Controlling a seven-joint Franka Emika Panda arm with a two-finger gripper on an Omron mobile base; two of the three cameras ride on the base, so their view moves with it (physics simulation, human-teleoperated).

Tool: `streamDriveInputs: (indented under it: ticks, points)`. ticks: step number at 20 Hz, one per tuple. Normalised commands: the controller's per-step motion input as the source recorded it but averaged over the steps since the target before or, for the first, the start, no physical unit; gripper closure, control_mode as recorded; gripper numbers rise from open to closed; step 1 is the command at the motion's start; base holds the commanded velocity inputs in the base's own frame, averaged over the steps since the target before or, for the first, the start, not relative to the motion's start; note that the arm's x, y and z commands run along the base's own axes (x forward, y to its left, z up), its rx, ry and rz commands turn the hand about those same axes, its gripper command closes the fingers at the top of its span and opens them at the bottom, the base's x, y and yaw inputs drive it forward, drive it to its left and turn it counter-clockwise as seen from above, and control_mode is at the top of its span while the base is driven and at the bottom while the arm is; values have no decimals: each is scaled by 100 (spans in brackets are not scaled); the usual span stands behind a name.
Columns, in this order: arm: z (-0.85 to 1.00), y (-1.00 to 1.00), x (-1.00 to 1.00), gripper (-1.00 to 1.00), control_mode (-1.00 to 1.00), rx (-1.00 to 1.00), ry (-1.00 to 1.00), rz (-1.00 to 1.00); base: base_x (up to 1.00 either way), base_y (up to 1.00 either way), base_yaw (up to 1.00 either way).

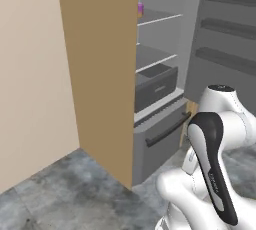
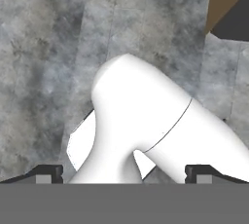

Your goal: Open the fridge, grab two sodas, and place both sodas inside the bowl with ice on the dining counter.

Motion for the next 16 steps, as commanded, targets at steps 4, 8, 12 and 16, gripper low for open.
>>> streamDriveInputs:
  ticks: [4,8,12,16]
  points:
    - [0,0,0,-100,100,0,0,0,100,-35,24]
    - [0,0,0,-100,100,0,0,0,100,-39,22]
    - [0,0,0,-100,100,0,0,0,98,-39,21]
    - [0,0,0,-100,100,0,0,0,74,-48,21]
